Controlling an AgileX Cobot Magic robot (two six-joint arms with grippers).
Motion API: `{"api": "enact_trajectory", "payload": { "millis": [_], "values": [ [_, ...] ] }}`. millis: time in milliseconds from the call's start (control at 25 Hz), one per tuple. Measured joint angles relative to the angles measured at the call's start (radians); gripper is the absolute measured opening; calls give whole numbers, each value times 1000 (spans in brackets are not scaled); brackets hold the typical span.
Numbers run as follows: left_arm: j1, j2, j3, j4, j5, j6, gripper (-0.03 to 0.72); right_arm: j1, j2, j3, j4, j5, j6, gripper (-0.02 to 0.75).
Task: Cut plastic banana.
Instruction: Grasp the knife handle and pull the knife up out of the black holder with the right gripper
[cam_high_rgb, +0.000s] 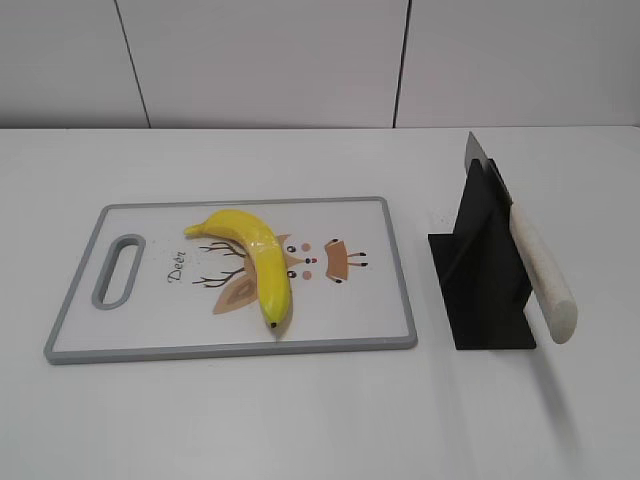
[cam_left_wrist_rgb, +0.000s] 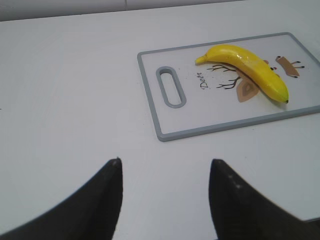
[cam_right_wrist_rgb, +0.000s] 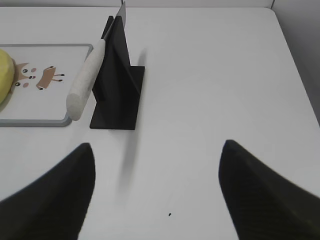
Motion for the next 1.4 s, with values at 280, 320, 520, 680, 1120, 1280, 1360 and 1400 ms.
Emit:
{"api": "enact_trajectory", "payload": {
  "millis": [280,320,520,680,1120,1280,1360,1400],
  "values": [
    [0,0,0,0,0,0,515,0,0,0,0,0,0,587],
    [0,0,0,0,0,0,515,0,0,0,0,0,0,587],
    [0,0,0,0,0,0,515,0,0,0,1,0,0,587],
    [0,0,0,0,0,0,515,0,0,0,-1,0,0,587],
    [0,0,0,1,0,0,515,0,421,-191,-48,24,1,587],
    [0,0,0,1,0,0,515,0,624,-275,-23,50,2,587],
    [0,0,0,1,0,0,515,0,713,-302,9,51,2,586],
    [0,0,0,1,0,0,515,0,747,-313,30,51,2,587]
  ]
}}
